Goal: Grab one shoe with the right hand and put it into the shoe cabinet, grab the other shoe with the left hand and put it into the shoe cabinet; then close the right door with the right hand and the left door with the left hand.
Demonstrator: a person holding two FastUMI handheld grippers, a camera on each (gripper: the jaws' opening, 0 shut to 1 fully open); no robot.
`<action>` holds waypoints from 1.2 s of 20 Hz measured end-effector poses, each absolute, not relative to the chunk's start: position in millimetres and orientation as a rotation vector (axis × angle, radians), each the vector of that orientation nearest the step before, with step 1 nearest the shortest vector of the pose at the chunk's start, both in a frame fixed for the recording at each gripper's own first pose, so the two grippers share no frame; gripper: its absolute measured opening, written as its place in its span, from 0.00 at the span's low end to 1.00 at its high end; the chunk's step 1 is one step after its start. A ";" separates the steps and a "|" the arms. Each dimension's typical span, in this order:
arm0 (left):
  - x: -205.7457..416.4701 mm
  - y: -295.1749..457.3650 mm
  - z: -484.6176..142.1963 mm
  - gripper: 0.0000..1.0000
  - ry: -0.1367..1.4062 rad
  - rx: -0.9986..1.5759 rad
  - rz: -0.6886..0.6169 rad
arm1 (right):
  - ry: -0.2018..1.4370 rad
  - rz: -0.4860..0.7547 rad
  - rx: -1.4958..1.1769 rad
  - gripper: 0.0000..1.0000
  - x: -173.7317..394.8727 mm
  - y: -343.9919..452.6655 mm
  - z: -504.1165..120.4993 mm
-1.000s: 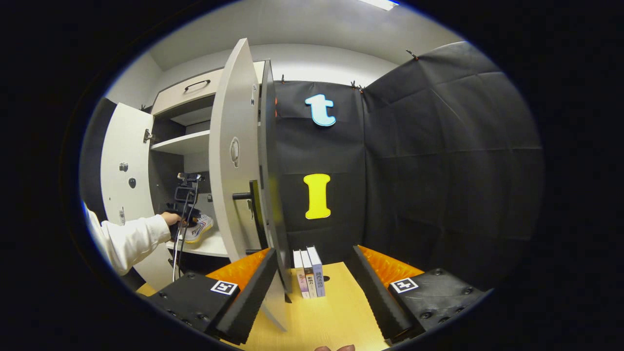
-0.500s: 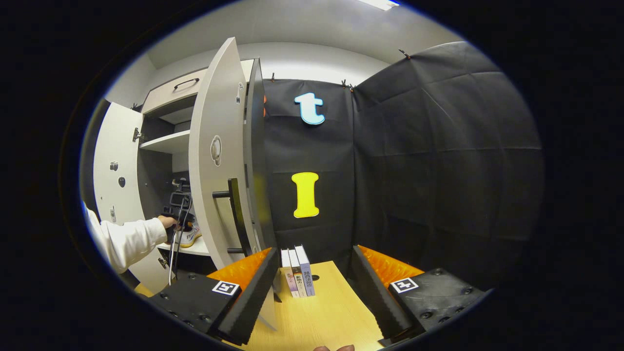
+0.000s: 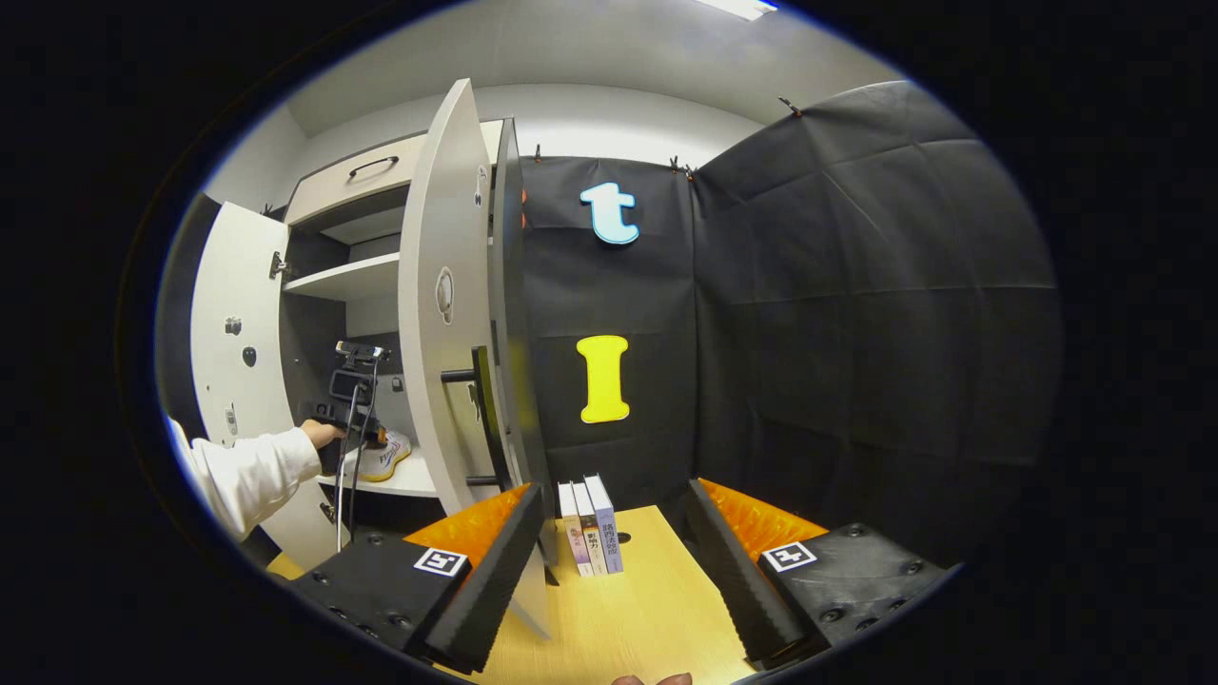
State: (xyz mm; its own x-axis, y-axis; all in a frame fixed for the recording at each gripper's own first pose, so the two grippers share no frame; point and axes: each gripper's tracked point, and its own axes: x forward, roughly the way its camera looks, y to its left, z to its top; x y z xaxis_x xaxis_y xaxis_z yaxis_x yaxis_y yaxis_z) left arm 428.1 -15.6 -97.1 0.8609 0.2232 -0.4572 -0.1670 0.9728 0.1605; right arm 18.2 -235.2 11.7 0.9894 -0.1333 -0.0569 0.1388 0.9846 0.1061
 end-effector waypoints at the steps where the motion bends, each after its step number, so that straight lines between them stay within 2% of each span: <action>1: 419.7 -17.8 -90.1 0.95 0.470 0.117 0.192 | 0.047 -0.136 0.108 0.96 15.8 -233.5 13.1; 8: 344.4 -37.2 -44.9 0.96 0.341 0.044 0.099 | 0.045 -0.113 0.094 0.96 9.0 -220.5 18.2; 17: 216.9 -54.5 26.6 0.96 0.143 0.005 0.007 | 0.037 -0.079 0.104 0.96 30.2 -211.0 24.7; 23: 144.9 -60.4 41.4 0.96 0.072 -0.051 -0.016 | 0.033 -0.075 0.107 0.96 59.1 -217.5 30.7; 24: 136.6 -59.1 39.4 0.96 0.068 -0.054 -0.009 | 0.033 -0.076 0.098 0.92 65.3 -219.1 29.6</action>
State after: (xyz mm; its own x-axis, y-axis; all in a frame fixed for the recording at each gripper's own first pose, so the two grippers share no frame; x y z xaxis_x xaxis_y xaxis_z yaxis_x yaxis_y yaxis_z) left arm 136.6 -59.1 39.4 0.9976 -0.0104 -0.0679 0.0067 0.9985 -0.0539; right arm 65.3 -219.1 29.6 0.9966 -0.0743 -0.0368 0.0775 0.9923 0.0962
